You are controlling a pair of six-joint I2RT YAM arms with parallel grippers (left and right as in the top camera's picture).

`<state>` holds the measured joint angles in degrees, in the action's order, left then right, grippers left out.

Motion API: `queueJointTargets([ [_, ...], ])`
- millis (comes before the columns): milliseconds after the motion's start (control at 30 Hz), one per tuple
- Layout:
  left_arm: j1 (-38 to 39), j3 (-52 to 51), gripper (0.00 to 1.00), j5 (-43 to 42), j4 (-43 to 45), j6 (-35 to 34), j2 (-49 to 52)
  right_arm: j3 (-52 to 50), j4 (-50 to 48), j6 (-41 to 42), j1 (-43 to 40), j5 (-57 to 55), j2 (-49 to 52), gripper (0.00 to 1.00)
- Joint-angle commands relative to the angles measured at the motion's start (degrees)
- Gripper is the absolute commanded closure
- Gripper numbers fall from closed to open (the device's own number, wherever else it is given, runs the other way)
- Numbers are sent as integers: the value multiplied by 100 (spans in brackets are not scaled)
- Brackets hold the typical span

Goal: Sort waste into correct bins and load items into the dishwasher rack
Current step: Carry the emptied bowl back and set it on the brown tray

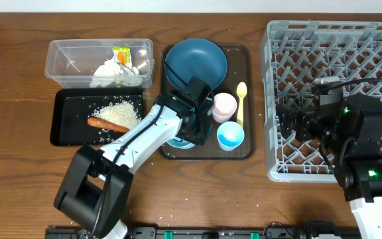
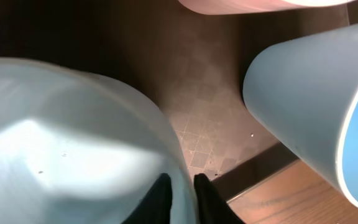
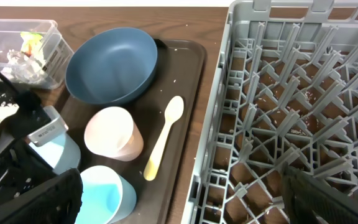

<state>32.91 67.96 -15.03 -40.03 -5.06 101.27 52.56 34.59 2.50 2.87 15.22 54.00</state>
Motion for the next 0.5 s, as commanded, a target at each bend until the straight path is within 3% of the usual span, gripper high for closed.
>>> queueJointTargets([
  [0, 2, 46, 76, 68, -2, -79, -26, 111, -9, -22, -44, 46, -9, 1],
  [200, 2, 341, 67, 50, -201, -129, -177, 111, -9, -22, -44, 46, -9, 1],
  [467, 0, 702, 43, 129, -280, -125, -621, 111, -7, -22, -44, 46, -9, 1],
])
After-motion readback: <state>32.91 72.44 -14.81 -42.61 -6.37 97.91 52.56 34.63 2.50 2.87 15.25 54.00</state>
